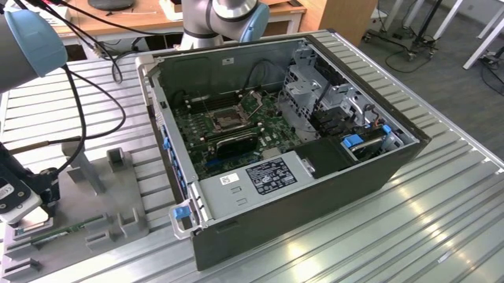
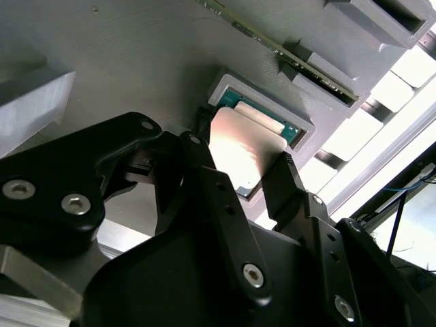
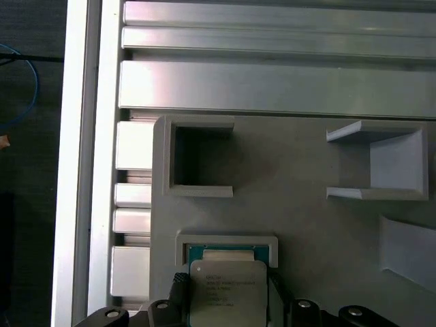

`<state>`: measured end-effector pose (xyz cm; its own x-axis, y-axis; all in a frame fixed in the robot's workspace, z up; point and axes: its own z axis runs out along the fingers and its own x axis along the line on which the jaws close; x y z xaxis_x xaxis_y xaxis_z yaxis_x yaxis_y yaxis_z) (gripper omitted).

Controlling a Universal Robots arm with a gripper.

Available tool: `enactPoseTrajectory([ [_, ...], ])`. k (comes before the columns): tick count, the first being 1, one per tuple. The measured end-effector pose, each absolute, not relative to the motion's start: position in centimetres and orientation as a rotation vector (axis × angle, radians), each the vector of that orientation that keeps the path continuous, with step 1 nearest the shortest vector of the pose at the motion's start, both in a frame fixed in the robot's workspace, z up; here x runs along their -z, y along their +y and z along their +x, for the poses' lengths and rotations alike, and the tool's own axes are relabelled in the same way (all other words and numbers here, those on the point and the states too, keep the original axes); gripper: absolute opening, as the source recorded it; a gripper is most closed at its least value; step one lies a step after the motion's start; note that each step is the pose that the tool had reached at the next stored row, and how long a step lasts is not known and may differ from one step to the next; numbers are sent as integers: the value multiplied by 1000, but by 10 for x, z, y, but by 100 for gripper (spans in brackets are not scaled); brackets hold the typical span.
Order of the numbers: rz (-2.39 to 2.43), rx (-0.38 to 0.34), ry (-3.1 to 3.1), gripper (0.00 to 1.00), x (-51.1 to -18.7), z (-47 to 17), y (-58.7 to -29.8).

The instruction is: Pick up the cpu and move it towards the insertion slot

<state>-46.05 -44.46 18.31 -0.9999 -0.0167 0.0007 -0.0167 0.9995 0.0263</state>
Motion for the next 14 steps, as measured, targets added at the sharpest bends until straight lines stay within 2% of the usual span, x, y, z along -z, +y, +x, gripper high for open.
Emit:
enactPoseTrajectory([
  [1, 26, 41, -3140, 55, -183, -460, -445],
  [14, 26, 41, -3141, 55, -183, -460, -444],
])
